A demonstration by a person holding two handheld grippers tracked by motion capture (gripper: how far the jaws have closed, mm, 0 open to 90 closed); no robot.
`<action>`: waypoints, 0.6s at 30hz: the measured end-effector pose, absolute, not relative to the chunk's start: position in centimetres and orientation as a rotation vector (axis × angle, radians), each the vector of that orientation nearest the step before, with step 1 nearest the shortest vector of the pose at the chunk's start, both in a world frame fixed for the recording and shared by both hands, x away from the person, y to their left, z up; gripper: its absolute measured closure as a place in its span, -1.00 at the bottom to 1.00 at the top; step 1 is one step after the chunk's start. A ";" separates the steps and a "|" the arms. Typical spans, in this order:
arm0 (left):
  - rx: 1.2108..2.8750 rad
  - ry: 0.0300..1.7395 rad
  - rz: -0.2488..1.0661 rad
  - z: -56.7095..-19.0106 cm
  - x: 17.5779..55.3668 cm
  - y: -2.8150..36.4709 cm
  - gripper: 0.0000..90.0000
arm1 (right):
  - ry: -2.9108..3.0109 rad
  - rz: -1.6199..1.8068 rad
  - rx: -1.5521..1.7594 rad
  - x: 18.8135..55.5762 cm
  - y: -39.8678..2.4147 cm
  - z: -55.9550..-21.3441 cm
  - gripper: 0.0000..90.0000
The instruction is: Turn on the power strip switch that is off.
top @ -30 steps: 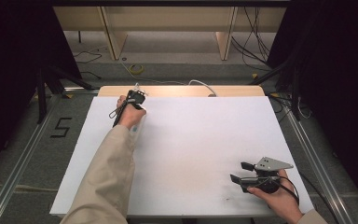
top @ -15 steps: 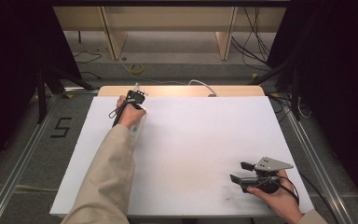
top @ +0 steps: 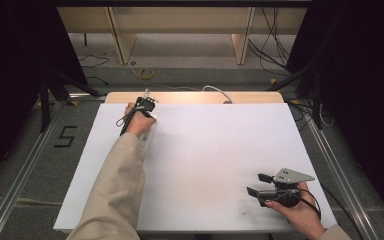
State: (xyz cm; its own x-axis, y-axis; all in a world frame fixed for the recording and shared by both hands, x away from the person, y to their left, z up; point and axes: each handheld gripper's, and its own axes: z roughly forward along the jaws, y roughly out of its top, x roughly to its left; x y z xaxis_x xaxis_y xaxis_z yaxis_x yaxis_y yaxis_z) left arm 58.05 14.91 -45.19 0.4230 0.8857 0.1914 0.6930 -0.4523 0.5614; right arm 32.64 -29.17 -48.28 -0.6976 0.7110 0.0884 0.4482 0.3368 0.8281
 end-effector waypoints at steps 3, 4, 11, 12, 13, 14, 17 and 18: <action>2.279 1.352 0.653 -45.2 58.0 15.0 1.00 | 2.315 1.293 1.037 32.7 -29.2 -48.3 -0.30; 2.276 1.352 0.653 -45.2 58.0 15.0 1.00 | 2.314 1.295 1.037 32.7 -29.2 -48.3 -0.30; 2.245 1.354 0.692 -45.4 57.7 15.0 1.00 | 2.314 1.294 1.036 32.7 -29.1 -48.3 -0.30; 2.246 1.352 0.693 -45.4 57.6 15.0 1.00 | 2.313 1.295 1.036 32.7 -29.1 -48.3 -0.30; 2.238 1.356 0.691 -45.4 57.6 15.0 1.00 | 2.313 1.295 1.037 32.6 -29.1 -48.3 -0.30; 2.236 1.355 0.694 -45.4 57.6 15.1 1.00 | 2.314 1.294 1.037 32.6 -29.1 -48.3 -0.30; 2.231 1.361 0.698 -45.4 57.5 15.3 0.99 | 2.313 1.294 1.037 32.6 -29.1 -48.3 -0.30; 2.224 1.366 0.694 -45.4 57.5 15.4 0.99 | 2.315 1.292 1.036 32.7 -29.1 -48.3 -0.30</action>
State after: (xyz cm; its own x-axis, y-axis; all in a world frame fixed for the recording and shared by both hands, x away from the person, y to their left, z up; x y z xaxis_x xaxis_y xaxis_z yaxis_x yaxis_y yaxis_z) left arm 57.46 15.38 -45.37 0.3874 0.9028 0.1870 0.6833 -0.4173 0.5991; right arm 32.65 -29.11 -48.26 -0.6973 0.7115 0.0868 0.4472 0.3372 0.8285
